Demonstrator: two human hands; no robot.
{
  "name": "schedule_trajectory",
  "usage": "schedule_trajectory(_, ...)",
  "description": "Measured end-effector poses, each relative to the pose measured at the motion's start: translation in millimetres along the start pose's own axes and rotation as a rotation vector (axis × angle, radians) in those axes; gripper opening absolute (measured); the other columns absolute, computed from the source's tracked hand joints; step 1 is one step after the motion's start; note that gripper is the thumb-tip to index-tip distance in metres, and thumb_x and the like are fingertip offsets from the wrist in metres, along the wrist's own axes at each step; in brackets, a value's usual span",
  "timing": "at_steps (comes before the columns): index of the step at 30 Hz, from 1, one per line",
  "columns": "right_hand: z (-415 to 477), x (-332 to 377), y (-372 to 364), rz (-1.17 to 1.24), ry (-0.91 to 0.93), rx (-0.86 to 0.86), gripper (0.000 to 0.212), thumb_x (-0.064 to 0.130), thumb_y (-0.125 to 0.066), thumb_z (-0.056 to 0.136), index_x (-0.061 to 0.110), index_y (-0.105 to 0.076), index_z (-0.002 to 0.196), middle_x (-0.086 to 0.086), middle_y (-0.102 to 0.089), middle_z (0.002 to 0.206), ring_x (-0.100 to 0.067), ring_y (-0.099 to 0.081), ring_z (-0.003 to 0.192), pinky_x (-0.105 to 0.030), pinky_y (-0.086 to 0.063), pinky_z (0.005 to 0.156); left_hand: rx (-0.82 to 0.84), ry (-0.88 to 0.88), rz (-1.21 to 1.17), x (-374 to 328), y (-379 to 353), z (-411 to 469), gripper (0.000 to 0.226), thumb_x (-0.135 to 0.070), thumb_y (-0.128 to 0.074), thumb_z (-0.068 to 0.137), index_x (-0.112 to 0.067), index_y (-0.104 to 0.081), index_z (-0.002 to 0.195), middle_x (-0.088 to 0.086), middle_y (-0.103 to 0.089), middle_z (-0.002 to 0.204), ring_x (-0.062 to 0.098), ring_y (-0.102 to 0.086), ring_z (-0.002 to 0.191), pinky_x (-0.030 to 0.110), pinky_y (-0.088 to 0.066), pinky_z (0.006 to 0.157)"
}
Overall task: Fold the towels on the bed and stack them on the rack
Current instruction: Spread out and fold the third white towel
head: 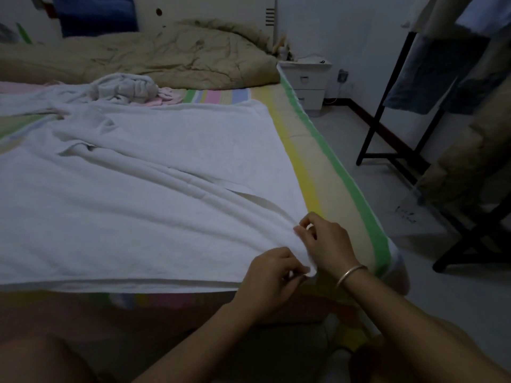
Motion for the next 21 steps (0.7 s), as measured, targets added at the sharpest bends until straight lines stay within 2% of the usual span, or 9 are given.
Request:
schedule_trajectory(3,0,-12,20,0.037,-0.011,-0.042,0.017,0.037,-0.060,0.090,0.025,-0.052,0.080,0.005,-0.047,0.048,-0.015,-0.045,0.052,-0.030,-0.031,0.054,-0.011,-0.031,0.001,-17,-2,9,0.013,-0.024,-0.068,0.085,-0.019,-0.075,0.095,-0.004,-0.062,0.084,0.007,-0.055,0.076,0.022,-0.046,0.066)
schedule_trajectory(5,-2,-23,15,0.039,-0.032,0.045,0.018,0.037,-0.062,0.088,0.026,-0.053,0.078,0.005,-0.048,0.050,-0.010,-0.045,0.051,-0.029,-0.031,0.053,0.027,-0.057,0.069,-23,-10,10,0.016,-0.024,-0.065,0.087,-0.019,-0.074,0.099,-0.002,-0.063,0.089,0.010,-0.056,0.081,0.023,-0.045,0.069)
schedule_trajectory(8,-3,-29,1,0.033,-0.063,0.156,0.019,0.040,-0.065,0.086,0.026,-0.056,0.078,0.006,-0.055,0.060,-0.017,-0.053,0.062,-0.029,-0.038,0.058,0.035,-0.061,0.169,-19,-13,1,0.016,-0.026,-0.062,0.087,-0.023,-0.072,0.100,-0.004,-0.063,0.092,0.010,-0.056,0.084,0.020,-0.039,0.071)
schedule_trajectory(10,1,-29,-1,0.003,-0.096,0.166,0.022,0.043,-0.066,0.084,0.026,-0.055,0.076,0.007,-0.056,0.064,-0.019,-0.056,0.068,-0.029,-0.041,0.061,0.018,-0.063,0.192,-14,-8,-5,0.015,-0.029,-0.063,0.085,-0.025,-0.069,0.098,-0.007,-0.061,0.090,0.007,-0.053,0.080,0.018,-0.036,0.069)
schedule_trajectory(13,3,-27,3,-0.070,-0.167,0.125,0.024,0.042,-0.066,0.081,0.026,-0.048,0.084,0.008,-0.058,0.074,-0.020,-0.056,0.072,-0.031,-0.041,0.062,0.023,-0.059,0.167,-8,-1,-14,0.028,-0.041,-0.065,0.083,-0.027,-0.061,0.107,-0.010,-0.054,0.098,0.000,-0.045,0.082,0.008,-0.027,0.069)
schedule_trajectory(15,3,-10,6,-0.166,-0.126,0.078,0.023,0.034,-0.062,0.084,0.025,-0.042,0.092,0.004,-0.060,0.079,-0.024,-0.054,0.072,-0.031,-0.037,0.061,0.028,-0.054,0.122,-4,12,-22,0.031,-0.046,-0.060,0.085,-0.026,-0.059,0.109,-0.011,-0.053,0.102,0.000,-0.047,0.084,0.008,-0.030,0.071)
schedule_trajectory(17,1,21,6,-0.195,-0.034,0.043,0.016,0.027,-0.056,0.086,0.027,-0.041,0.093,0.002,-0.062,0.079,-0.029,-0.055,0.075,-0.032,-0.036,0.061,-0.018,-0.049,0.117,3,32,-30,0.027,-0.041,-0.052,0.088,-0.024,-0.060,0.107,-0.009,-0.055,0.100,0.002,-0.051,0.085,0.012,-0.035,0.073)
schedule_trajectory(21,-14,119,-33,-0.129,0.237,0.064,0.010,0.033,-0.055,0.086,0.029,-0.053,0.095,0.001,-0.065,0.086,-0.023,-0.061,0.086,-0.031,-0.037,0.064,-0.207,0.099,0.235,67,103,-68,0.025,-0.022,-0.046,0.079,-0.020,-0.061,0.099,-0.004,-0.057,0.092,0.015,-0.056,0.084,0.030,-0.043,0.071)
Point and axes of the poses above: each hand's wrist, its own z-axis towards the middle knuckle, its own y-axis out of the back of the hand, x = y × z, the point moved 10 cm from there along z, towards the middle knuckle
